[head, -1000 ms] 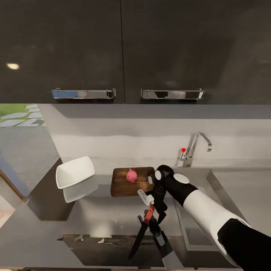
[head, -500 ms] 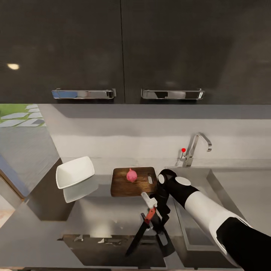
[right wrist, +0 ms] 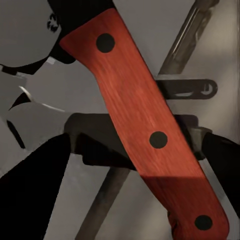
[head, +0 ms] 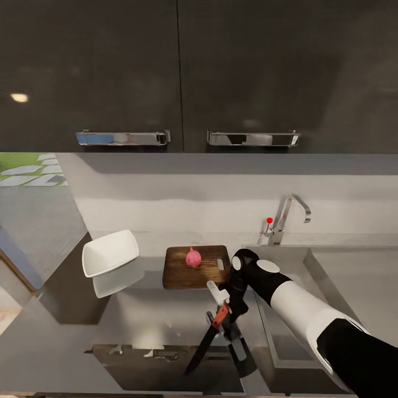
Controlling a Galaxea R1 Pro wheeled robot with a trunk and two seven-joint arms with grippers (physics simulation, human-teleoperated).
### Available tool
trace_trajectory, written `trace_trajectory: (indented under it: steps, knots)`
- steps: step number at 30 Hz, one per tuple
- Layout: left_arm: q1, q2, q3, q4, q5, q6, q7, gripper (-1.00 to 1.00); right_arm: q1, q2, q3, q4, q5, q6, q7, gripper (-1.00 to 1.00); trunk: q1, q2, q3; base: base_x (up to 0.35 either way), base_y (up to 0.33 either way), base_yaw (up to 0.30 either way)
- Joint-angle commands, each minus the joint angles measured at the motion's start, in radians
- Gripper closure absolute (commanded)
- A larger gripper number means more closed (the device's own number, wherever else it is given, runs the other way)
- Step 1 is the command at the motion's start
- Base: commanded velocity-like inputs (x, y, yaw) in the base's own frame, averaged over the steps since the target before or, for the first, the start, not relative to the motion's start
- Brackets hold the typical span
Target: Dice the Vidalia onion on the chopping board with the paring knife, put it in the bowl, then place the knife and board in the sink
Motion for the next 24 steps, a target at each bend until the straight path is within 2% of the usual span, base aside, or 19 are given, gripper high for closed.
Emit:
trace_trajectory:
  steps: [1,20,23,24]
  knots:
    - [-0.001,-0.001,-0.009,0.002,0.008,0.002,0.002,-1.0,0.0,0.0,0.004,0.002,0.003,-0.008,0.001,1.0,0.001,-0.002,-0.003,0.0,0.0,0.0]
    - [-0.001,-0.001,-0.009,0.002,0.008,0.002,0.002,-1.0,0.0,0.005,0.004,0.003,0.006,-0.007,-0.006,1.0,0.001,-0.002,-0.003,0.0,0.0,0.0]
    - [-0.001,-0.001,-0.009,0.002,0.008,0.002,0.002,-1.0,0.0,0.024,0.004,0.002,0.007,-0.007,-0.026,1.0,0.001,-0.002,-0.003,0.0,0.0,0.0]
    - [-0.001,-0.001,-0.009,0.002,0.008,0.002,0.002,-1.0,0.0,0.042,0.005,-0.002,0.008,-0.006,-0.037,1.0,0.001,-0.002,-0.003,0.0,0.0,0.0]
